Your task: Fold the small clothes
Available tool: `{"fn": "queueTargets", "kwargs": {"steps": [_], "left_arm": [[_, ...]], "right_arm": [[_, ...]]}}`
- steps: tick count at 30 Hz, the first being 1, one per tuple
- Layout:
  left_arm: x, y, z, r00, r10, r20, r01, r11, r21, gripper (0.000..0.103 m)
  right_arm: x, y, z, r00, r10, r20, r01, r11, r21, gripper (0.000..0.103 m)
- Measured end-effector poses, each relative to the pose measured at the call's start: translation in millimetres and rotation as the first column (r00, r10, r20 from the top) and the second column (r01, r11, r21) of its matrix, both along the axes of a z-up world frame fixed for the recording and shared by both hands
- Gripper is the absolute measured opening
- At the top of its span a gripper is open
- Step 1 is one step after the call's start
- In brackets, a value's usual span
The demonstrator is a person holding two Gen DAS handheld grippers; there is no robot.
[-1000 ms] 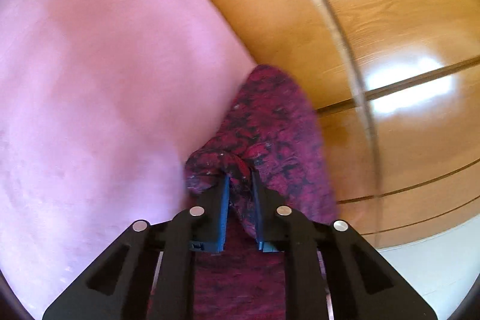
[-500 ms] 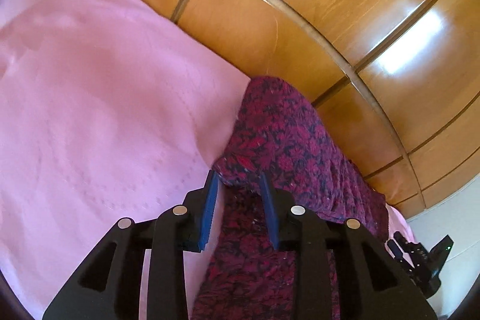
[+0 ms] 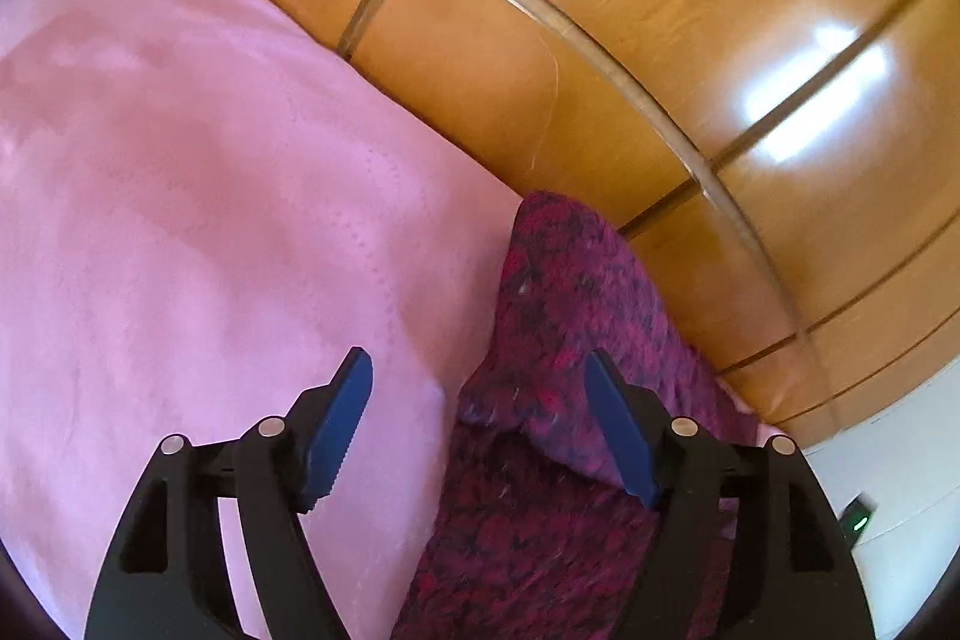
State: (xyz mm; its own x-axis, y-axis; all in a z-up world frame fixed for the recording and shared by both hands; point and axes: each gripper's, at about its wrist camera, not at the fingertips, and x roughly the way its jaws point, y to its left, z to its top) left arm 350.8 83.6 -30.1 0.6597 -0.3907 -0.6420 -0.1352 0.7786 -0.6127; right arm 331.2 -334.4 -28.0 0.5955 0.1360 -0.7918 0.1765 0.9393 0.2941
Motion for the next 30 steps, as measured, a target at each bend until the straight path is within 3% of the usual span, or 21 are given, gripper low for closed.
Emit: {"fn": "queueTargets", "kwargs": {"steps": [3, 6, 11, 14, 15, 16, 17, 19, 20, 22, 24, 26, 28, 29, 30], "left_arm": [[23.5, 2.2, -0.5, 1.000, -0.007, -0.008, 0.007, 0.999, -0.037, 0.072], [49.9, -4.9, -3.3, 0.998, -0.050, -0.025, 0.048, 0.997, -0.066, 0.072], [89.0, -23.4, -10.5, 0.993, -0.101, -0.063, 0.098, 0.994, -0.036, 0.073], [106.9, -26.5, -19.7, 0.989, -0.120, -0.088, 0.112, 0.990, -0.090, 0.072], [109.6, -25.9, -22.1, 0.989, -0.116, -0.095, 0.107, 0.990, -0.089, 0.061], [112.4, -27.3, -24.2, 0.989, -0.111, -0.101, 0.103, 0.992, -0.073, 0.050], [113.6, -31.5, -25.3, 0.988, -0.111, -0.105, 0.107, 0.993, -0.039, 0.031], [108.7, -40.2, -29.4, 0.987, -0.077, -0.138, 0.089, 0.993, 0.083, 0.025], [105.8, -44.2, -36.5, 0.985, -0.060, -0.163, 0.083, 0.987, 0.136, 0.023], [100.2, -45.6, -44.7, 0.984, -0.036, -0.173, 0.066, 0.983, 0.172, 0.023], [94.8, -45.6, -46.3, 0.988, -0.023, -0.153, 0.052, 0.982, 0.184, 0.023], [91.2, -50.9, -38.6, 0.990, -0.012, -0.141, 0.046, 0.969, 0.243, 0.025], [81.1, -58.7, -18.0, 0.996, 0.013, -0.087, 0.017, 0.942, 0.334, 0.026], [72.7, -65.5, -2.6, 1.000, 0.007, -0.018, 0.000, 0.923, 0.384, 0.027], [67.7, -70.6, 5.5, 1.000, -0.011, 0.024, 0.000, 0.915, 0.403, 0.033]], "right_arm": [[0.1, -1.4, 3.5, 1.000, -0.005, 0.013, 0.005, 0.999, 0.039, 0.017], [-7.3, -8.4, 15.7, 0.998, -0.045, 0.048, 0.044, 0.999, 0.024, 0.046], [-2.9, -2.3, 46.7, 0.990, -0.030, 0.140, 0.032, 0.999, -0.011, 0.054], [9.3, 16.3, 54.9, 0.986, 0.043, 0.161, -0.037, 0.999, -0.036, 0.060], [13.5, 22.3, 54.0, 0.985, 0.062, 0.158, -0.055, 0.997, -0.046, 0.061], [20.2, 30.2, 50.9, 0.985, 0.086, 0.147, -0.078, 0.995, -0.065, 0.061], [19.5, 33.4, 47.4, 0.985, 0.103, 0.137, -0.093, 0.993, -0.079, 0.061], [29.5, 45.4, 31.0, 0.986, 0.137, 0.093, -0.128, 0.987, -0.100, 0.061], [34.7, 49.8, 20.3, 0.987, 0.151, 0.056, -0.145, 0.984, -0.102, 0.061], [41.2, 59.8, -2.4, 0.984, 0.178, 0.000, -0.176, 0.975, -0.132, 0.062], [39.5, 68.8, -11.6, 0.981, 0.189, 0.035, -0.179, 0.963, -0.200, 0.062], [39.9, 69.0, -12.1, 0.983, 0.180, 0.037, -0.169, 0.965, -0.200, 0.062], [39.7, 67.9, -11.9, 0.984, 0.176, 0.040, -0.165, 0.967, -0.192, 0.062], [39.2, 67.7, -12.2, 0.984, 0.175, 0.044, -0.163, 0.968, -0.191, 0.062], [38.5, 68.4, -12.2, 0.984, 0.174, 0.048, -0.162, 0.968, -0.193, 0.062]]}}
